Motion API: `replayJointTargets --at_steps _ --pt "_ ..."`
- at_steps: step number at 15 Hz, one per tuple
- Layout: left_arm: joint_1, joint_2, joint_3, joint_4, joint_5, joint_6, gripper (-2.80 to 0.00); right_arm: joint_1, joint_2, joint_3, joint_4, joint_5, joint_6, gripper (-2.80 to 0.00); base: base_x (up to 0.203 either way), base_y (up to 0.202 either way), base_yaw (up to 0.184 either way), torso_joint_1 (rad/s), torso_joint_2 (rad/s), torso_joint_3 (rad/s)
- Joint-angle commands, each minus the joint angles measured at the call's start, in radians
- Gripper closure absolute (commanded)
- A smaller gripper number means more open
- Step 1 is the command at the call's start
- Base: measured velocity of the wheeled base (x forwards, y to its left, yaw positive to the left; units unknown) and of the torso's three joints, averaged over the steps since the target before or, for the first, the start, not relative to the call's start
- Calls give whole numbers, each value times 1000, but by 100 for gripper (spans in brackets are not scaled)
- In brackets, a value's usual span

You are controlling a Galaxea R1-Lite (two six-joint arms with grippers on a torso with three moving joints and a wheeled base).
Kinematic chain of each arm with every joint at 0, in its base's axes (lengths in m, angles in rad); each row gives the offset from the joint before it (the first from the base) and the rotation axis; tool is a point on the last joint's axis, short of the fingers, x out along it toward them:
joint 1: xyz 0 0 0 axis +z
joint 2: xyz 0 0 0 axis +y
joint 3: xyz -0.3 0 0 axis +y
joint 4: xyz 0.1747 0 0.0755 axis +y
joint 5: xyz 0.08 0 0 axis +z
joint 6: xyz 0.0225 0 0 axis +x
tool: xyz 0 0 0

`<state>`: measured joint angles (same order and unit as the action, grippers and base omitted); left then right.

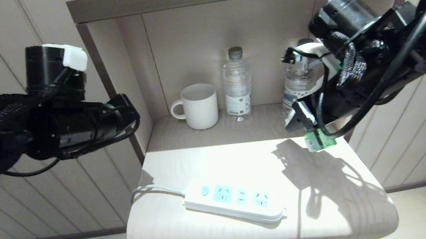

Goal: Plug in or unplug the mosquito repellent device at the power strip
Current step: Insert the plug into the socket

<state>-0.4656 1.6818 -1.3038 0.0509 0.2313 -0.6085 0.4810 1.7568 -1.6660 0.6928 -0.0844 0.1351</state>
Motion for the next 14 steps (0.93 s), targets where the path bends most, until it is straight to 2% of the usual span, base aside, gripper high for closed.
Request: replayJointTargets --at_steps 1,5,8,10,12,13,14 --pt "28 -133 40 24 -10 15 0 -2 0 2 7 -1 0 0 0 0 0 0 0 0" --pt "47 -296 282 41 -66 33 0 -4 -6 3 7 0 1 0 0 0 0 0 0 0" --pt "48 -518 388 83 -80 39 0 -2 -3 4 7 0 0 0 0 0 0 0 0 0" --pt "48 -672 411 191 -82 52 0 -2 -7 8 7 0 1 0 0 0 0 0 0 0" --pt "50 -855 386 368 -67 67 0 -1 -11 9 7 2 1 0 0 0 0 0 0 0" --pt "52 -924 358 494 -45 75 0 -1 -11 9 7 2 1 0 0 0 0 0 0 0" --pt "64 -963 335 599 15 79 0 2 -13 12 7 2 1 0 0 0 0 0 0 0"
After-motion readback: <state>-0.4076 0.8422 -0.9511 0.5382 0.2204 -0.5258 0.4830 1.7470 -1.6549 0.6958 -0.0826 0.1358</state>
